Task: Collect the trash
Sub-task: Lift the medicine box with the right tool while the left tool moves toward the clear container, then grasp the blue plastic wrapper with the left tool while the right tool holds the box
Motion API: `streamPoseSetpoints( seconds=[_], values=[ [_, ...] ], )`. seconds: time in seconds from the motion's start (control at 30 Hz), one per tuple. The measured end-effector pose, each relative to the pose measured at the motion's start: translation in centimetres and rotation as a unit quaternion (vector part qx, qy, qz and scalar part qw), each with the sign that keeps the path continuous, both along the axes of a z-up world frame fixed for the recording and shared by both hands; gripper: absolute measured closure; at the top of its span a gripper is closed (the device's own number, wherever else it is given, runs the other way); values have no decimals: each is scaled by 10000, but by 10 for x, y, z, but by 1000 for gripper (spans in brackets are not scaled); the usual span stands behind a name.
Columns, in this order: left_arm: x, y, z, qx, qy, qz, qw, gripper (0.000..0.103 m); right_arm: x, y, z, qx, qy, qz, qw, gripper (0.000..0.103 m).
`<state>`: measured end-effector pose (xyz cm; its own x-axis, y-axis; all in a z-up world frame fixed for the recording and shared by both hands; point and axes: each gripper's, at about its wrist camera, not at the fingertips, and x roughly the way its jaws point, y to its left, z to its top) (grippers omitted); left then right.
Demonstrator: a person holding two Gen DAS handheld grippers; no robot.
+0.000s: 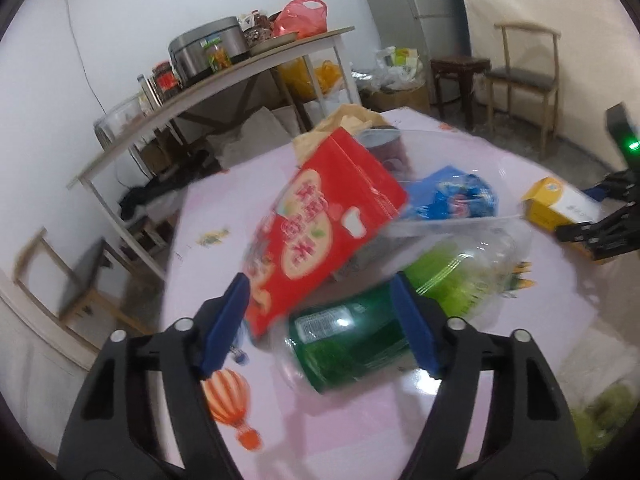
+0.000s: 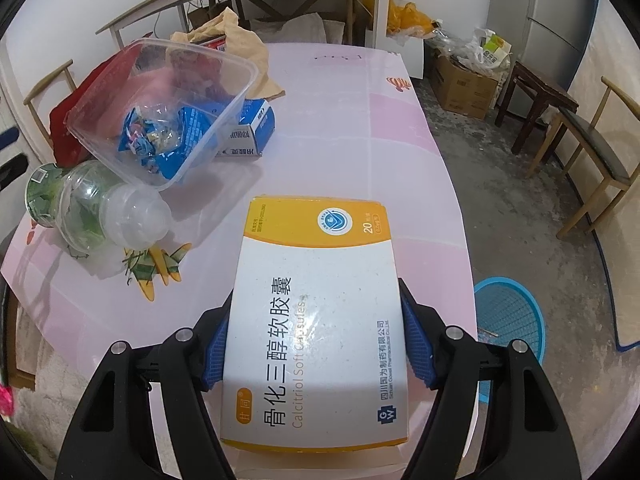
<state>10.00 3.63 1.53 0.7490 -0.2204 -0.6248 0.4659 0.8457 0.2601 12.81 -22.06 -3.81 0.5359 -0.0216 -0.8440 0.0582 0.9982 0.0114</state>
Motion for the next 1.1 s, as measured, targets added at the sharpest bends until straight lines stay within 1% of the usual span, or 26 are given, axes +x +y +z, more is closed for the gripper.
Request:
streamPoseSetpoints(
  seconds=[0.03,0.07,0.13,0.2,0.3,0.4,0.47,0.5,0.53,0.57,0.63,0.7,0.73,0.77,0.83,0.93,0.97,1.03,1.1],
  values=[
    [-4,1,-1,-112,78,-111,9998,37,1,0,0,-12,30,8,10000,34],
    [-9,2,-3,-251,182,-325,9990,37,1,0,1,-21,46,22,10000,34],
    [-17,-1,-6,-341,274,-698,9966,37,1,0,0,-44,82,49,9999,34],
    [-23,-8,-11,-191,244,-1052,9940,37,2,1,0,-64,112,60,9999,34],
    [-23,-17,-16,20,227,-1268,9917,37,1,1,0,-55,121,24,9999,34],
    [-22,-22,-14,-85,254,-1418,9895,37,-1,1,0,-62,126,-23,9999,34],
    [-17,-24,-12,-381,409,-1433,9881,37,-1,1,1,-65,133,-44,9999,34],
    [-14,-25,-11,-654,588,-1422,9859,37,0,1,1,-58,137,-53,9999,34],
    [-12,-26,-9,-823,695,-1409,9841,37,-1,1,1,-46,139,-57,9999,34],
    [-9,-28,-9,-1191,910,-1377,9791,37,0,0,1,-15,140,-69,9999,34],
    [-6,-32,-9,-1743,1179,-1333,9685,37,0,-2,2,52,136,-87,9999,34],
    [-5,-38,-10,-2063,1309,-1300,9609,37,1,-3,2,95,113,-94,9998,34],
    [-6,-43,-9,-2203,1282,-1273,9586,37,1,-3,2,94,107,-97,9999,34],
    [-8,-47,-8,-2253,1232,-1274,9580,37,1,-3,2,64,100,-95,9999,34],
    [-8,-56,-3,-2311,1108,-1286,9580,37,1,-2,1,4,71,-102,9999,34],
    [3,-65,10,-2439,1064,-1280,9554,37,1,-2,0,-20,14,-104,9999,34],
    [9,-70,14,-2380,1057,-1212,9579,37,0,-2,0,-16,-10,-109,9999,34],
    [23,-83,20,-2128,1112,-1091,9646,37,-2,-2,0,13,-59,-120,9999,34],
    [40,-102,19,-1649,1337,-923,9728,37,-4,-3,0,58,-111,-129,9998,34]
  ],
)
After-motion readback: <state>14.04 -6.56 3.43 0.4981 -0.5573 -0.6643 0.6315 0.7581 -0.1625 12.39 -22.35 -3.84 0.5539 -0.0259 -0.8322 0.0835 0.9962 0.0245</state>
